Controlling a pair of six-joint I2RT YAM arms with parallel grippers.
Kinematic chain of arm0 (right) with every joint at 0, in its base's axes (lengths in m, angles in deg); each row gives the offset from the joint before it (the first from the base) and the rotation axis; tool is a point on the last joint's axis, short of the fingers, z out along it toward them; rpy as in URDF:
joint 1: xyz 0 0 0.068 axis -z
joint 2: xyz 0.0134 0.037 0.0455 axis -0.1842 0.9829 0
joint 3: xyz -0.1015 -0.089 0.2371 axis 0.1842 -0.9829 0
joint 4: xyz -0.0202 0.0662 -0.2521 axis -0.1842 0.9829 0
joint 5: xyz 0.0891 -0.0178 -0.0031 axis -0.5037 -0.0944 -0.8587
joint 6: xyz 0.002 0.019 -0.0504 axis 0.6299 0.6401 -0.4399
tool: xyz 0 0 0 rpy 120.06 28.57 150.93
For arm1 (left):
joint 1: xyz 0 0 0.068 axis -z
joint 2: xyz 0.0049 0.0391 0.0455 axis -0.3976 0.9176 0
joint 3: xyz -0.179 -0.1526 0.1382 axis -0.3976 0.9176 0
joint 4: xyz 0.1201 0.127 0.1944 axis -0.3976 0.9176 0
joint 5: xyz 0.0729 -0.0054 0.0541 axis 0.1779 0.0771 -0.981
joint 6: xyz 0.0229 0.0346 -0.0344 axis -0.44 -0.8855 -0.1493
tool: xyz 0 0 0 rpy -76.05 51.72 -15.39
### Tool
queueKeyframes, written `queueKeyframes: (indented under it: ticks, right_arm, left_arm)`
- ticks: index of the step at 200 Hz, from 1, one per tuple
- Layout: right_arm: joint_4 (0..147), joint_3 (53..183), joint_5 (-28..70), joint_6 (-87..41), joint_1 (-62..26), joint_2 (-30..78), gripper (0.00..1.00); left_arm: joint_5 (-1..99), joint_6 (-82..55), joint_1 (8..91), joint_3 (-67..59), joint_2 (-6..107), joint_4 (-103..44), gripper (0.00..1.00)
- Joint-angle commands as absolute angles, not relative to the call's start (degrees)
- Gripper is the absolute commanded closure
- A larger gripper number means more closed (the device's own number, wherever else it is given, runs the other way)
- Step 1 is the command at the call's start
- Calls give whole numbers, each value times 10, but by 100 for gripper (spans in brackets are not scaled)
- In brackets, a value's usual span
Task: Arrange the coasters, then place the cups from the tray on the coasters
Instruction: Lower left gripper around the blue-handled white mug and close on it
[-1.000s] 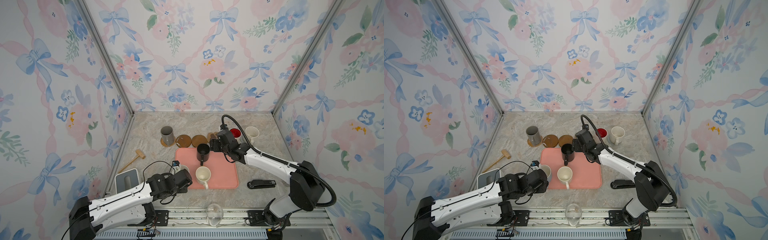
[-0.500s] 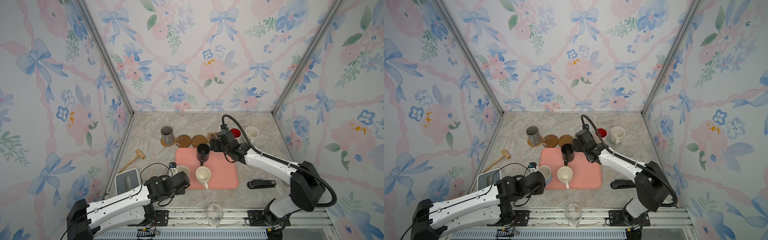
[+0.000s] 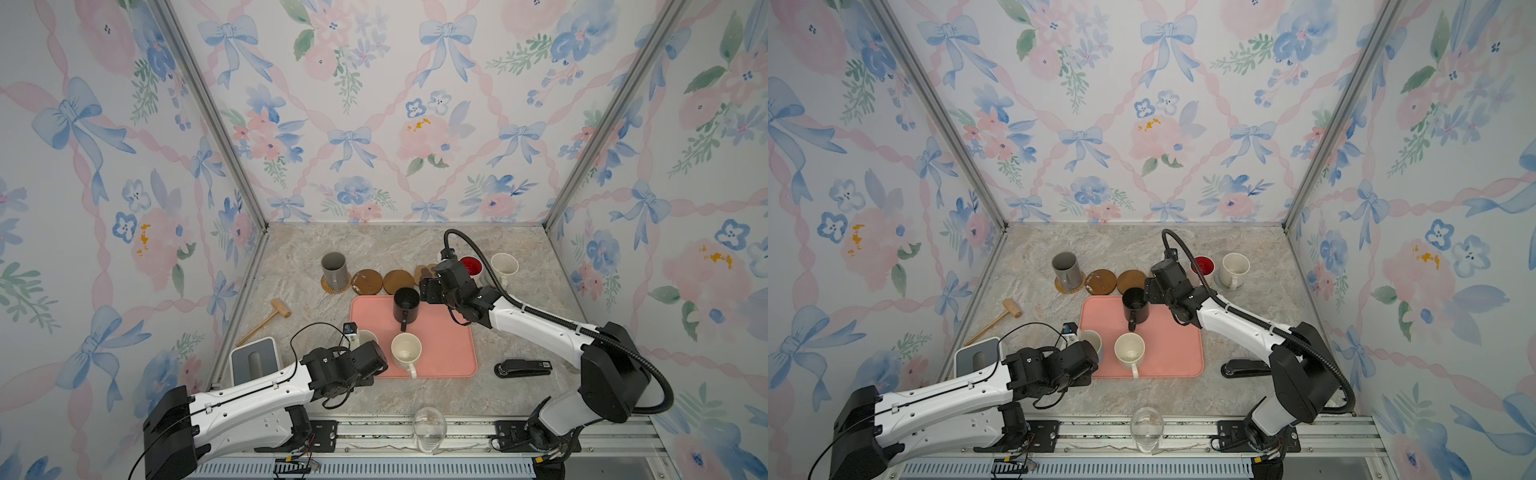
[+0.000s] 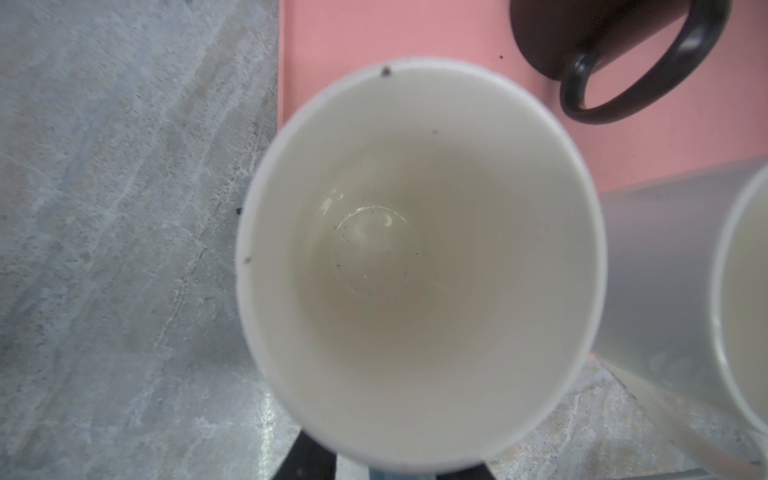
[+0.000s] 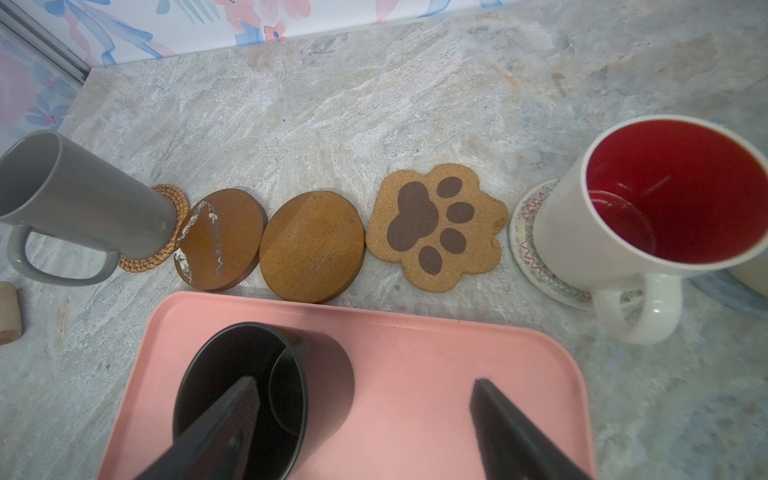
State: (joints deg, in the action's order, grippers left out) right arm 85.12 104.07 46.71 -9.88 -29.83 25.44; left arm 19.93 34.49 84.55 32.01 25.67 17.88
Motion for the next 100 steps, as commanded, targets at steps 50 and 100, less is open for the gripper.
queueKeyframes:
  ticks: [50, 100]
  right_arm:
    - [857, 1041, 462, -97, -291, 257, 17]
    - [857, 1042, 460, -97, -290, 261, 17]
  left_arm:
    - [177, 334, 847, 304, 276, 186, 71]
    - [170, 332, 847, 304, 280, 186, 74]
